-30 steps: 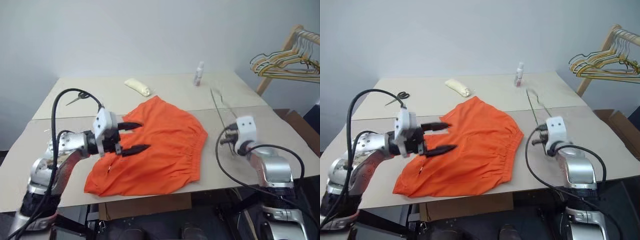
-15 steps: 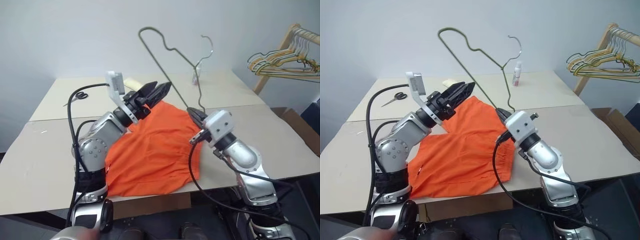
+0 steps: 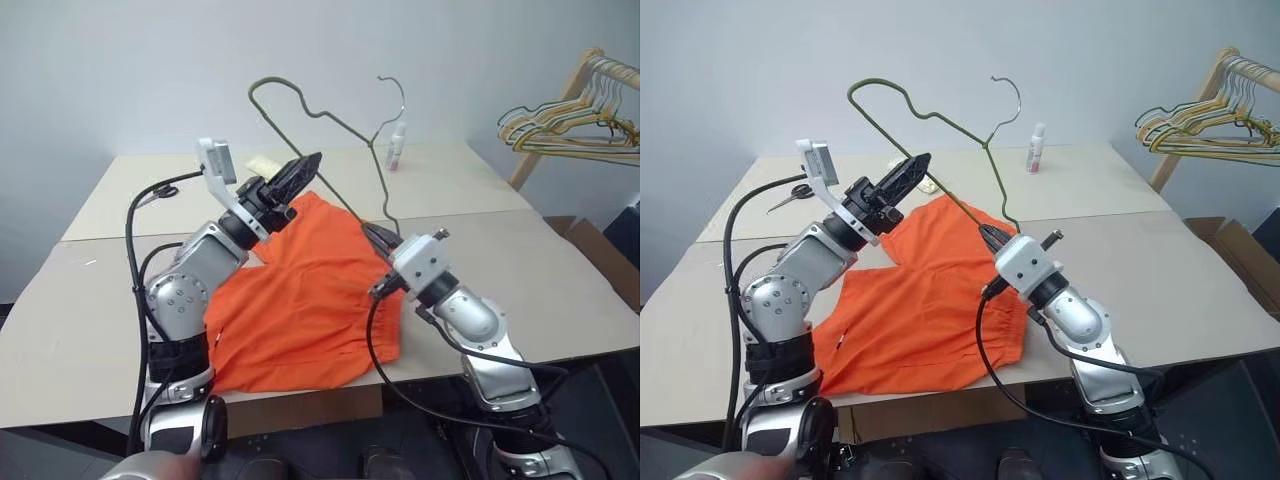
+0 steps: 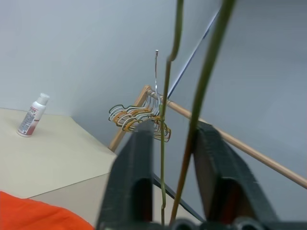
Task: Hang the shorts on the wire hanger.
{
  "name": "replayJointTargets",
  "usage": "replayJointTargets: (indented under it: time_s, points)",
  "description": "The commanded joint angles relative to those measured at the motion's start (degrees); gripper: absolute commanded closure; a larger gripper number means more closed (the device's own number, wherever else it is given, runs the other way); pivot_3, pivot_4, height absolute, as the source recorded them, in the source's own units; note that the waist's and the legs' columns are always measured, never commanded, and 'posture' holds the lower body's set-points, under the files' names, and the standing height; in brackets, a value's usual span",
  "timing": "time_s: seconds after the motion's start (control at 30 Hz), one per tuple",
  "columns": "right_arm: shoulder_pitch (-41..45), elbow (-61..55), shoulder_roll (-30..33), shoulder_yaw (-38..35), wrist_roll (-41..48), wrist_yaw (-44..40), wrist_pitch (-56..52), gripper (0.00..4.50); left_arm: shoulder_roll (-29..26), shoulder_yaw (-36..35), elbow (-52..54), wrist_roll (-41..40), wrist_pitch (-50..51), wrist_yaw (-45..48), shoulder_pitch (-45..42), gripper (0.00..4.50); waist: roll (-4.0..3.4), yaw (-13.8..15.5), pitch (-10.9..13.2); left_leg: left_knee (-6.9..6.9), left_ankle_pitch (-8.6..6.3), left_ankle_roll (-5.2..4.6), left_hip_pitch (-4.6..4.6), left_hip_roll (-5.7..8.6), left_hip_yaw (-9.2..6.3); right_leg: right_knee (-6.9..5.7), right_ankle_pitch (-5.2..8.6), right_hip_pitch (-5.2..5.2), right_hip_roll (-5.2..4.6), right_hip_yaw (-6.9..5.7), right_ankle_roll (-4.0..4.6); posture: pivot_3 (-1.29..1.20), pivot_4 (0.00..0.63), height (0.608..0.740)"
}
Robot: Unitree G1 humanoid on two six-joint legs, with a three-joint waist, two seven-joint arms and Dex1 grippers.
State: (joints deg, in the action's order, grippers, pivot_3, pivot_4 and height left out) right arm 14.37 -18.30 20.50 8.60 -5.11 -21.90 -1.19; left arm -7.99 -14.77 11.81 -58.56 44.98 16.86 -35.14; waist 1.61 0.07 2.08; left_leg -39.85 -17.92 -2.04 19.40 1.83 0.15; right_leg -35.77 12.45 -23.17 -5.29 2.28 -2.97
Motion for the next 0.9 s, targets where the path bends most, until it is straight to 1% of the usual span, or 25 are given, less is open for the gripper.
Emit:
replayJointTargets:
  time_s: [0.03,0.07,0.17,0.27,0.4,0.43,0.47,0.5,0.53,0.6,0.63,0.67,0.73,0.77,0.8,0.83,0.9]
  points:
    - [0.1,-0.7,-0.6,-0.2,-1.2,1.3,2.7,4.5,-0.2,0.5,0.8,-0.3,-0.6,-0.9,-1.5,4.39,0.0,0.0,0.0,0.0,0.0,0.0,0.0,0.0,0.0,0.0,0.0,0.0,0.0,0.0,0.0,0.03,0.0,0.74]
    - [0.1,-0.6,-0.5,-0.1,-1.7,1.3,2.8,4.5,-0.3,0.7,0.5,0.0,-0.8,-1.0,-1.5,4.48,0.0,0.0,0.0,0.0,0.0,0.0,0.0,0.0,0.0,0.0,0.0,0.0,0.0,0.0,0.0,0.03,0.0,0.74]
    - [0.0,-0.6,-0.2,0.4,-2.9,1.0,2.4,4.5,-0.8,1.5,0.4,1.4,-1.6,-0.7,-1.5,4.48,0.0,0.0,0.0,0.0,0.0,0.01,0.0,0.02,0.0,0.0,0.0,0.0,0.0,0.0,0.0,0.03,0.0,0.74]
    - [0.0,-0.5,-0.1,0.6,-3.8,0.8,2.6,3.71,-1.8,3.2,0.9,4.4,-3.2,0.6,-1.1,4.5,0.0,0.0,0.0,0.01,0.01,0.01,0.0,0.02,0.0,0.0,0.0,0.0,0.0,0.0,0.0,0.03,0.0,0.74]
    - [0.1,-0.1,0.3,0.5,-5.2,1.3,3.6,2.36,-1.6,3.2,0.9,6.6,-6.7,2.2,-0.8,4.5,0.0,0.0,0.0,0.01,0.02,0.03,0.0,0.03,0.0,0.01,0.0,0.0,0.0,0.0,0.0,0.02,0.0,0.74]
    - [0.0,-0.1,0.5,0.2,-4.8,0.9,3.6,2.07,-2.0,3.3,0.6,7.1,-7.4,2.9,-0.9,4.5,0.0,0.0,0.0,0.01,0.02,0.03,0.01,0.03,-0.01,0.01,0.0,0.0,0.0,0.0,0.0,0.02,0.0,0.74]
    - [-0.2,-0.2,0.7,-0.1,-4.6,0.7,3.7,1.64,-2.4,3.4,0.6,7.6,-7.8,3.4,-0.9,4.5,0.0,0.0,0.0,0.01,0.02,0.03,0.0,0.03,-0.01,0.02,0.0,0.0,0.0,0.0,0.0,0.03,0.0,0.74]
    - [-0.6,-0.7,1.5,-0.7,-3.2,-0.6,3.5,1.29,-3.3,3.2,0.2,7.9,-8.3,4.9,-1.1,4.5,0.0,0.0,0.0,0.01,0.02,0.03,0.0,0.03,0.0,0.02,0.0,0.0,0.0,0.0,0.0,0.03,0.0,0.74]
    - [-1.1,-1.8,2.0,-1.8,0.1,-2.8,1.5,0.93,-4.3,2.8,-0.2,7.8,-8.7,6.4,-1.2,4.5,0.0,0.0,0.0,0.01,0.02,0.03,0.01,0.03,-0.01,0.02,0.0,0.0,0.0,-0.01,0.0,0.03,0.0,0.74]
    - [-2.2,-5.2,4.4,-5.2,11.0,-9.7,-5.8,0.21,-7.8,2.0,-1.0,7.6,-9.4,11.9,-1.5,4.5,0.0,0.0,0.0,0.02,0.02,0.03,0.01,0.02,-0.01,0.04,0.01,0.01,0.01,-0.02,0.01,0.05,0.0,0.74]
    - [-2.3,-6.7,5.5,-7.3,16.5,-12.2,-9.6,0.05,-9.9,1.9,-1.3,7.5,-9.8,15.3,-1.3,4.5,0.0,0.1,0.0,0.02,0.01,0.01,0.01,0.02,-0.01,0.04,0.01,0.01,0.01,-0.02,0.01,0.05,0.0,0.74]
    - [-2.1,-7.9,6.8,-9.2,22.0,-14.4,-13.6,0.05,-11.6,1.8,-1.5,7.1,-10.0,18.3,-1.2,4.5,0.0,0.1,0.0,0.01,0.01,0.0,0.02,0.02,-0.01,0.04,0.01,0.01,0.01,-0.02,0.01,0.05,0.0,0.74]
    - [-0.8,-9.1,11.4,-13.5,35.1,-20.2,-24.0,0.05,-15.0,0.9,-2.2,5.1,-10.0,25.8,-0.7,4.5,-0.01,0.1,0.0,0.01,-0.02,-0.06,0.01,0.0,-0.01,0.05,0.01,0.02,0.01,-0.03,0.01,0.06,0.0,0.74]
    - [0.6,-8.0,14.6,-15.6,43.0,-24.0,-30.8,0.05,-16.7,0.4,-2.9,4.0,-9.7,29.4,-0.6,4.5,-0.01,0.1,0.0,0.02,-0.03,-0.08,0.0,0.0,-0.01,0.07,0.01,0.04,0.01,-0.05,0.01,0.06,0.0,0.74]
    - [2.2,-6.5,17.6,-17.2,49.1,-27.1,-36.6,0.05,-17.9,-0.2,-3.4,2.8,-9.3,32.6,-0.6,4.5,-0.04,0.1,0.1,0.01,-0.04,-0.1,0.0,-0.12,-0.02,0.1,0.01,0.06,0.02,-0.07,0.02,0.06,0.0,0.74]
    - [4.2,-4.4,20.3,-17.8,53.4,-29.6,-41.8,0.05,-18.9,-1.1,-4.1,1.1,-8.7,35.5,-0.8,4.5,-0.06,0.1,0.1,-0.01,-0.05,-0.12,-0.01,-0.2,0.01,0.11,0.01,0.08,0.01,-0.06,0.02,0.06,0.0,0.74]
    - [8.6,1.5,23.9,-16.4,57.2,-32.9,-49.8,0.05,-20.2,-2.8,-5.8,-2.9,-7.3,40.4,-1.7,4.5,-0.05,0.1,0.1,0.01,-0.07,-0.15,-0.07,-0.29,0.01,0.15,0.01,0.15,0.05,-0.12,0.05,0.06,0.0,0.74]
